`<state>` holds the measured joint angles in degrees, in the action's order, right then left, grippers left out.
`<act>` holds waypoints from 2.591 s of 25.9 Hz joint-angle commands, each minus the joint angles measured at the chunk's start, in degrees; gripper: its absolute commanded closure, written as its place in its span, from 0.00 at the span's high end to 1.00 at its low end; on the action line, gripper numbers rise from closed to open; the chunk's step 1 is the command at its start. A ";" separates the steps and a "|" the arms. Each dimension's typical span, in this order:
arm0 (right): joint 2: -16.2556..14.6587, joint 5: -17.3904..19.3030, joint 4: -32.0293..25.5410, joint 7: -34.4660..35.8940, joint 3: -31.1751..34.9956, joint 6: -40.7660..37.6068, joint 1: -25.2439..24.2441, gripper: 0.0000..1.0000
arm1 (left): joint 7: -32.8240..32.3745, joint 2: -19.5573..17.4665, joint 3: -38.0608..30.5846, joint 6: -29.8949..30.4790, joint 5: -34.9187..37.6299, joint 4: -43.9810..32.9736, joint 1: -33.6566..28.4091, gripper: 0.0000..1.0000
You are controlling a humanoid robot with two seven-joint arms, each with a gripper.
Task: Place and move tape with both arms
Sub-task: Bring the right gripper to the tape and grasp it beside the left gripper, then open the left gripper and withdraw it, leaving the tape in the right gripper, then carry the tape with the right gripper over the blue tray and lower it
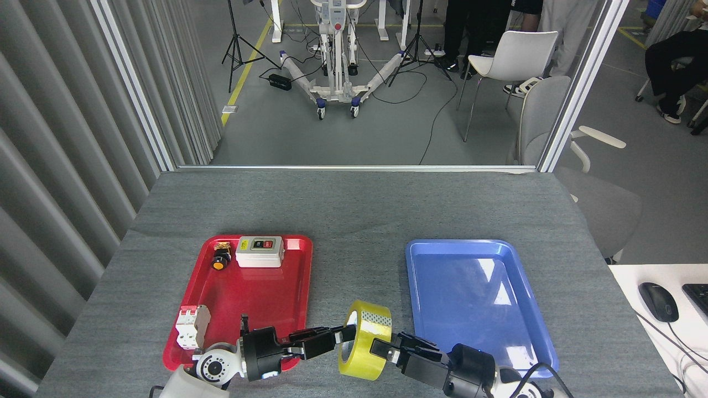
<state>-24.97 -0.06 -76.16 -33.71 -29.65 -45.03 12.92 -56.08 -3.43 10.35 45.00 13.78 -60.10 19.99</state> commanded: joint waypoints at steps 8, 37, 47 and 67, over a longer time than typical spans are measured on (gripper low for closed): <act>0.27 -0.47 0.40 0.57 0.12 0.03 0.52 0.47 | -0.61 -1.05 -0.50 0.00 -1.21 -0.02 0.05 0.06; -0.17 -0.38 0.40 0.75 0.12 0.03 -1.06 0.18 | -0.35 -1.67 -1.82 0.00 -2.35 -0.11 0.49 0.84; -0.25 -0.38 0.31 0.84 0.12 0.03 -1.76 0.09 | 0.18 -2.98 -3.84 0.00 -2.18 -0.46 0.14 0.89; -10.45 -3.37 -0.13 6.81 14.44 0.03 -2.55 0.00 | 39.73 -3.51 -27.66 -17.14 54.60 -14.43 -0.21 0.92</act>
<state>-32.73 -1.82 -76.64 -28.68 -18.11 -45.01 10.14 -27.04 -7.11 -16.70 34.92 55.03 -70.59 21.23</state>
